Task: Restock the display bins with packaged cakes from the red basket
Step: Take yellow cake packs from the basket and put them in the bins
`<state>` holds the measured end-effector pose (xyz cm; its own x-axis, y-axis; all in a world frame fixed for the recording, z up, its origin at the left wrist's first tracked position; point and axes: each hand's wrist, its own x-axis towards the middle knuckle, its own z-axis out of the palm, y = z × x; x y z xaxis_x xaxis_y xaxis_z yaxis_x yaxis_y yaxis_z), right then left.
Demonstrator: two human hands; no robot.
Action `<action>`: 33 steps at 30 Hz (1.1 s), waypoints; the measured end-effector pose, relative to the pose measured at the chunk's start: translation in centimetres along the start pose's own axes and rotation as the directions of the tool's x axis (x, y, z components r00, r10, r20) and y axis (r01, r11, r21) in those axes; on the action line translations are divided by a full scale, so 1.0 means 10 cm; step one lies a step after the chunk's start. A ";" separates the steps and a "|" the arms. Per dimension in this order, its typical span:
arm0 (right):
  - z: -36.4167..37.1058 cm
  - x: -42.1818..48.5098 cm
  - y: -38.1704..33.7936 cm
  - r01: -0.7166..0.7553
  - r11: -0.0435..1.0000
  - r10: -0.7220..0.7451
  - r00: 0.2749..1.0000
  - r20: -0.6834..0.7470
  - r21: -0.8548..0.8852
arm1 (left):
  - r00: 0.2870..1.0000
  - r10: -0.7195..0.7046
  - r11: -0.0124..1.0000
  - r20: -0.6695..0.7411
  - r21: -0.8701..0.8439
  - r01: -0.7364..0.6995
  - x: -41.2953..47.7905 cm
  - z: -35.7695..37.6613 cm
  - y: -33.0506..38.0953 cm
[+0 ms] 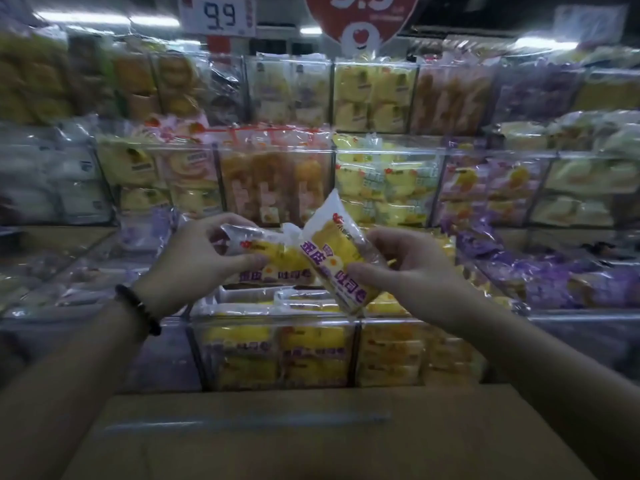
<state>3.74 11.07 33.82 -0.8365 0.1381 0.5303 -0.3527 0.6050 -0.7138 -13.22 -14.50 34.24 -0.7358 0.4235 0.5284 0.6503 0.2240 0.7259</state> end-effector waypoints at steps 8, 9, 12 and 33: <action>0.45 0.85 0.16 0.053 0.943 -0.071 0.996 -0.045 -0.329 | 0.998 -0.061 0.921 -0.001 0.386 0.056 0.66 0.10 -0.70; 0.48 0.91 0.20 0.058 0.892 -0.081 0.996 -0.032 -0.448 | 0.996 -0.088 0.907 -0.006 0.414 0.082 0.70 0.12 -0.81; 0.56 1.04 0.29 0.050 0.748 -0.045 0.999 0.024 -0.662 | 0.998 -0.052 0.858 -0.033 0.510 0.061 0.74 0.14 -0.96; 0.74 1.03 0.22 -0.031 0.434 0.224 0.972 0.075 -0.900 | 0.995 0.098 0.656 0.022 0.751 -0.081 0.62 0.20 -0.73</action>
<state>-8.77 8.09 34.33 -0.9233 0.2110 0.3210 0.2501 0.9645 0.0854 -22.15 -11.82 31.31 -0.6643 0.4625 0.5873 0.6280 0.7714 0.1028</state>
